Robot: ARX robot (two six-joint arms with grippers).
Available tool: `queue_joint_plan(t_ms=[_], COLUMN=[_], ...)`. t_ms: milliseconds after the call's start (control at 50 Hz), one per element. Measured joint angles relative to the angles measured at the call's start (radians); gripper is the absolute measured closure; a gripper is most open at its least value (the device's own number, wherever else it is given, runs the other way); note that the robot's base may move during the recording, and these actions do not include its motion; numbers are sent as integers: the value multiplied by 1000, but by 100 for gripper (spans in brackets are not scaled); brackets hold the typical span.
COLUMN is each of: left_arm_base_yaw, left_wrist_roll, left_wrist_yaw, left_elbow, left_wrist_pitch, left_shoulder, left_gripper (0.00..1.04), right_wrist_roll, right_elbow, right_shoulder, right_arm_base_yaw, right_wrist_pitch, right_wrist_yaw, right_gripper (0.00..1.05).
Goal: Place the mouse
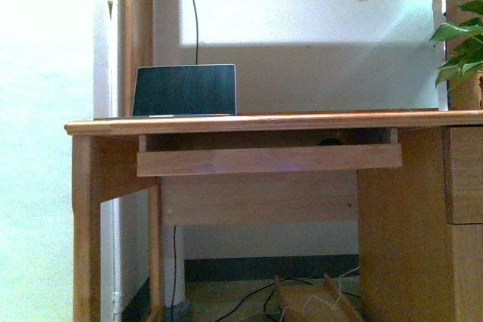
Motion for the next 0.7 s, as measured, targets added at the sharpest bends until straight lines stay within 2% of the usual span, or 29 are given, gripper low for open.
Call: queue_joint_plan(t_ms=[701], left_arm_base_yaw=[0], left_wrist_roll=[0], left_wrist_yaw=[0], left_elbow=[0], left_wrist_pitch=[0], left_shoulder=[0], left_gripper=[8], right_wrist_roll=[0], right_elbow=[0], right_shoulder=[0], right_arm_base_yaw=[0], right_wrist_pitch=[0], right_wrist_yaw=[0], right_gripper=[7])
